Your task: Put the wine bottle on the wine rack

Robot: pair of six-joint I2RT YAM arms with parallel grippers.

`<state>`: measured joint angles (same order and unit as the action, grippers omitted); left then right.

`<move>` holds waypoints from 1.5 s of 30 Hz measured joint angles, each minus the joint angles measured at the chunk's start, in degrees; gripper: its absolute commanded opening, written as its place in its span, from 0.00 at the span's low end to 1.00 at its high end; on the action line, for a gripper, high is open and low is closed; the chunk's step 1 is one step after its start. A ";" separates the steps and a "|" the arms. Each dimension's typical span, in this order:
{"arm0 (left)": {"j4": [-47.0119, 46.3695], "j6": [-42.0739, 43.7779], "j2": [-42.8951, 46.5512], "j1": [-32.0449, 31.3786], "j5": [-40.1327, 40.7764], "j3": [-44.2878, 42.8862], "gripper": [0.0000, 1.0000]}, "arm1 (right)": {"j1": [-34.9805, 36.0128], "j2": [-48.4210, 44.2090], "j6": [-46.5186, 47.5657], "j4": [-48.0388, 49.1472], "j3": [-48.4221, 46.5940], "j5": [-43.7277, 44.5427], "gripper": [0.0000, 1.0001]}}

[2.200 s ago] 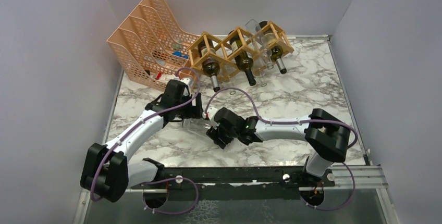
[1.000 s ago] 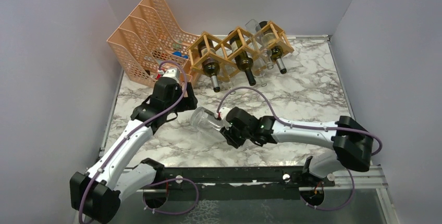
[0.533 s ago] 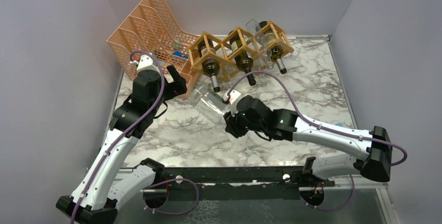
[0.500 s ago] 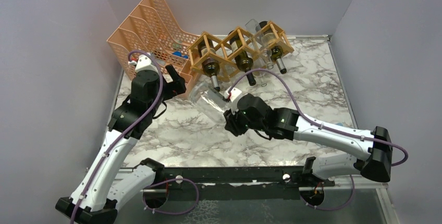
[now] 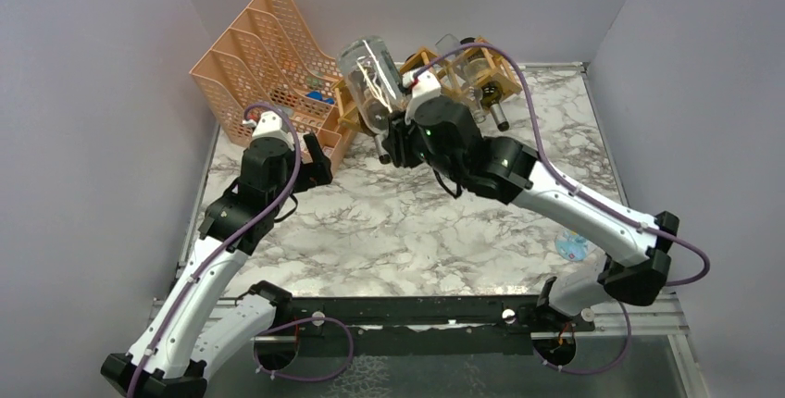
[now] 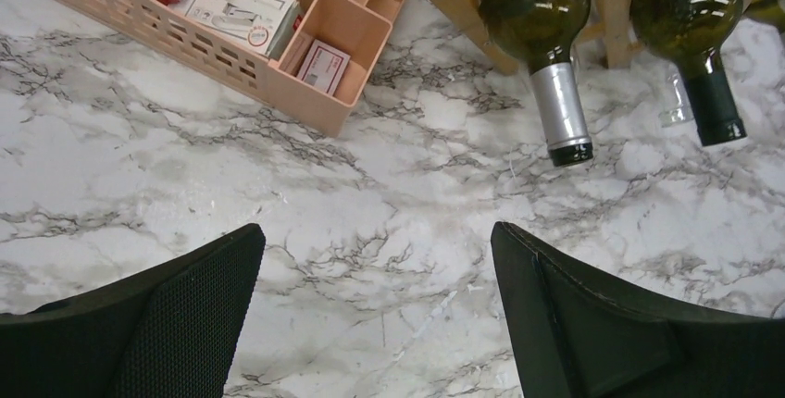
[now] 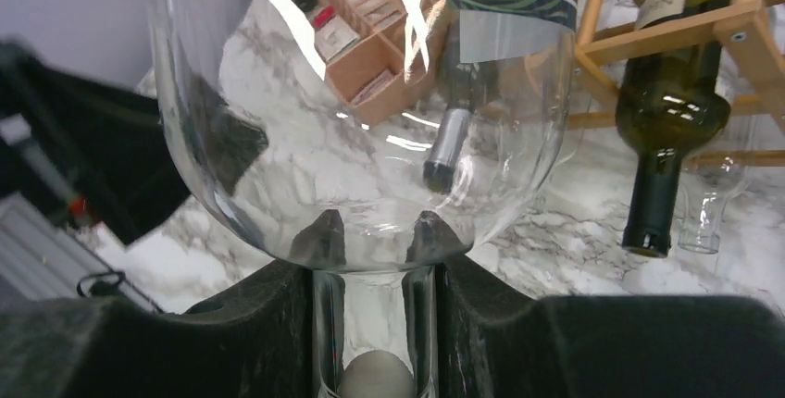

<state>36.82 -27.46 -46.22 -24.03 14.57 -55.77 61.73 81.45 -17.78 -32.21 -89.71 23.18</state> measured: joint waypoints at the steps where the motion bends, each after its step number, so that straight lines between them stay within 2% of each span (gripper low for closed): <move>1: -0.26 0.57 0.02 0.00 -0.31 0.79 0.99 | -1.18 1.73 -0.35 -0.33 -2.34 -0.17 0.01; 7: -2.97 2.58 -0.44 0.00 -2.56 3.78 0.99 | -11.21 11.96 -3.69 -5.27 -13.64 -1.22 0.01; 13: -4.07 -0.42 -6.19 0.00 -2.78 4.94 0.99 | -18.88 22.43 -6.23 -11.69 -23.10 -4.61 0.01; 19: -3.96 -0.79 -10.36 0.00 -5.03 4.94 0.99 | -21.59 28.87 -7.21 -16.31 -28.26 -10.25 0.01; 28: -5.03 5.14 -9.18 0.00 -6.73 5.49 0.99 | -22.47 34.53 -7.30 -18.82 -32.94 -14.82 0.01; 38: -6.69 6.80 -8.46 0.00 -9.16 6.49 0.99 | -24.50 36.48 -8.37 -20.94 -34.95 -16.68 0.22; 41: -6.91 6.93 -8.35 0.00 -9.38 6.80 0.99 | -24.96 37.16 -8.26 -20.63 -34.97 -17.49 0.33; 45: -7.04 6.97 -8.31 0.00 -9.66 6.95 0.99 | -25.07 37.18 -8.61 -20.24 -34.82 -17.88 0.39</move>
<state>29.78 -20.49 -54.52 -24.03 4.91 -48.82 36.67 118.63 -26.39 -52.45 -124.53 5.30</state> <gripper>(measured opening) 0.987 0.389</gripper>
